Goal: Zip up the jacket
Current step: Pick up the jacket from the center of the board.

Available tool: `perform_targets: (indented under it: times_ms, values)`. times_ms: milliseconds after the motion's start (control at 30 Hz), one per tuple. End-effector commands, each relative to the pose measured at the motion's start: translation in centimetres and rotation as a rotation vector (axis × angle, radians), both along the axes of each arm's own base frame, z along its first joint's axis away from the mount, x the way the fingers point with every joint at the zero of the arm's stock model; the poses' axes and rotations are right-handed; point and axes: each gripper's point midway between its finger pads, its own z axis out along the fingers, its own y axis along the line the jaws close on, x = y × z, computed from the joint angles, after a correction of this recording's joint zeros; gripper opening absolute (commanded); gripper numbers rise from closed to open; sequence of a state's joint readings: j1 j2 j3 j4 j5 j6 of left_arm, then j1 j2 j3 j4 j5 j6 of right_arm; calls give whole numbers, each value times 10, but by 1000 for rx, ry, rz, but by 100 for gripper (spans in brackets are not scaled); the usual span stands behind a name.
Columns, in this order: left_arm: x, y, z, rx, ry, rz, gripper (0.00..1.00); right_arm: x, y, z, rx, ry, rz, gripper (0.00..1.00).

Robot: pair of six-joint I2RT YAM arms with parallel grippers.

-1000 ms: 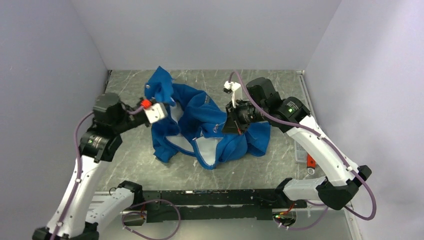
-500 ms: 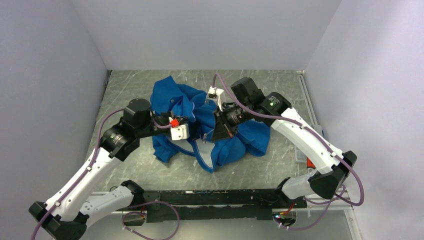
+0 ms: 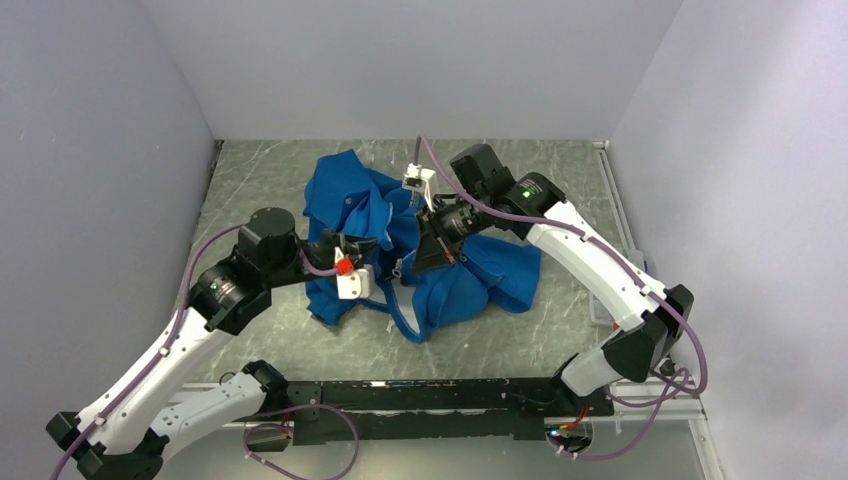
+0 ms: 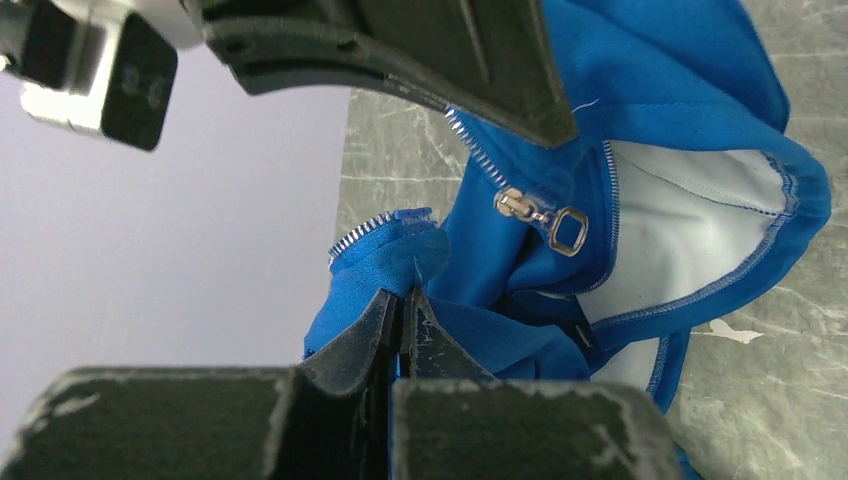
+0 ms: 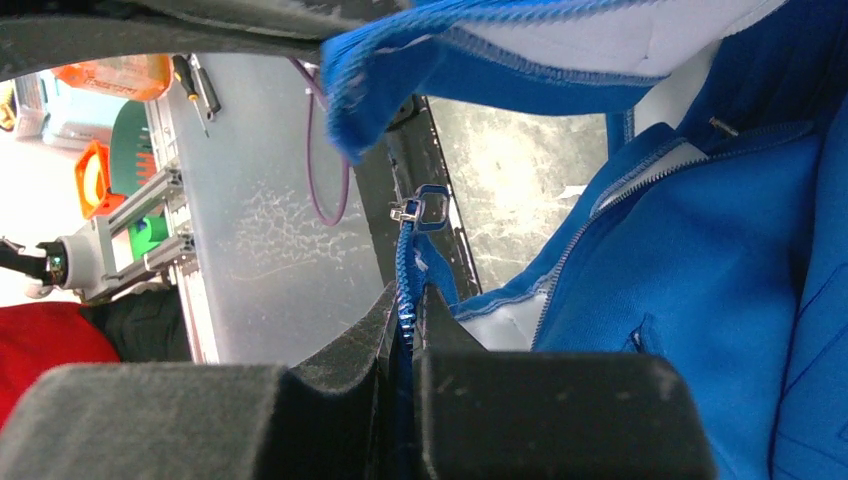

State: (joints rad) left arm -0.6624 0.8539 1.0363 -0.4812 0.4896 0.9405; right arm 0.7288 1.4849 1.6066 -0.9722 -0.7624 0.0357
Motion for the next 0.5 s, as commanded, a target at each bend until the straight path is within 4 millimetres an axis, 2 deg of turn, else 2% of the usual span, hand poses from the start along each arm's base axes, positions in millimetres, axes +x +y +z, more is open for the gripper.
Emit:
perform_targets:
  times_ms: [0,267,467]
  values:
    - [-20,-5,13,-13,-72,-113,0,-1,8,25,86,-33,60,0]
    - [-30,-3,-2,37,-84,-164,0,-15,8,31,125,-1,139,0]
    - [-32,-4,-2,31,-82,-171,0,-17,8,26,119,16,145,0]
